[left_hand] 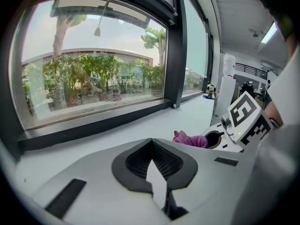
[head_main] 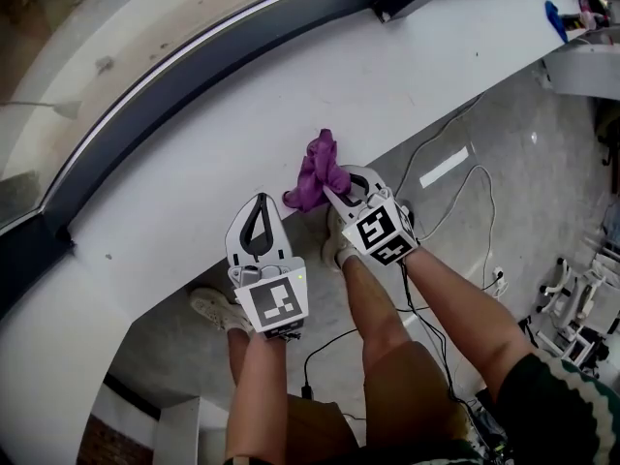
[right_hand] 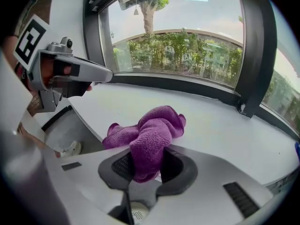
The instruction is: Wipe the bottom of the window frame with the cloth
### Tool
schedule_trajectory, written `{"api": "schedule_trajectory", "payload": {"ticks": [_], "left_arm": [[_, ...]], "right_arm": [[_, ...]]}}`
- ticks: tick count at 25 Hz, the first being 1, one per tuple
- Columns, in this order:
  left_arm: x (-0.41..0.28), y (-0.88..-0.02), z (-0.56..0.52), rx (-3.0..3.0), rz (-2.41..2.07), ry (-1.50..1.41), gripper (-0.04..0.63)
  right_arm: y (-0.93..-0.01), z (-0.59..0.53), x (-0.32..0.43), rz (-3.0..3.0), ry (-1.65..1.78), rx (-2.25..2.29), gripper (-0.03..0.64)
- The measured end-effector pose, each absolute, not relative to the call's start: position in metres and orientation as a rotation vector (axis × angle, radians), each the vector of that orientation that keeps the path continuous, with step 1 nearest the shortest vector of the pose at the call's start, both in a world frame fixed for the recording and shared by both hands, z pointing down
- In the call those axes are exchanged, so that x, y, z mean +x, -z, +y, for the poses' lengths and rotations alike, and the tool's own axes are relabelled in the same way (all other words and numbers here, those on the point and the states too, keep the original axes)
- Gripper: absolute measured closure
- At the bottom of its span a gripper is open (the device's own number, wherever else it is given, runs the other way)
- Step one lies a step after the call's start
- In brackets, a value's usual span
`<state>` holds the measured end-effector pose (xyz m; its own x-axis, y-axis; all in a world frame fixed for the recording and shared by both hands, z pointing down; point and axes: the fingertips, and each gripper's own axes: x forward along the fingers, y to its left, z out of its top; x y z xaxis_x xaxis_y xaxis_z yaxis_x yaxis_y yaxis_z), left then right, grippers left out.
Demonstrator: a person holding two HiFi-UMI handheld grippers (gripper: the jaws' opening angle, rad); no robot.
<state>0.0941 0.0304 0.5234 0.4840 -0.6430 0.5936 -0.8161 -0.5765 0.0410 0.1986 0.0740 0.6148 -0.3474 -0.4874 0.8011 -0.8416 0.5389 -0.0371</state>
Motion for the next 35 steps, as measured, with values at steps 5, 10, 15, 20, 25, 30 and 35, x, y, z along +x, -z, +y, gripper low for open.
{"api": "schedule_trajectory", "payload": {"ticks": [5,10,15,20,25,30,35], "left_arm": [[0.062,-0.519,0.036,2.384,-1.263,-0.774,0.588],[0.035,-0.516,0.040,2.361,-1.294,-0.771,0.588],[0.004,-0.513,0.044,2.319,-1.343,-0.746,0.588],[-0.032,-0.511,0.045,2.282,-1.400,-0.738,0.588],[-0.065,-0.508,0.047,2.243,-1.453,-0.725,0.588],[-0.098,-0.507,0.055,2.202,-1.492,-0.721,0.588],[-0.133,-0.504,0.059,2.170,-1.535,-0.704,0.588]], "right_arm": [[-0.612,0.076,0.160,-2.033,-0.579,1.018,0.514],[-0.611,0.076,0.125,-2.057,-0.565,0.965,0.514],[-0.608,0.076,0.093,-2.074,-0.539,0.914,0.514],[-0.608,0.078,0.061,-2.091,-0.518,0.859,0.514],[-0.609,0.081,0.031,-2.105,-0.499,0.809,0.514],[-0.608,0.084,-0.001,-2.117,-0.488,0.767,0.514],[-0.607,0.086,-0.035,-2.122,-0.458,0.734,0.514]]}}
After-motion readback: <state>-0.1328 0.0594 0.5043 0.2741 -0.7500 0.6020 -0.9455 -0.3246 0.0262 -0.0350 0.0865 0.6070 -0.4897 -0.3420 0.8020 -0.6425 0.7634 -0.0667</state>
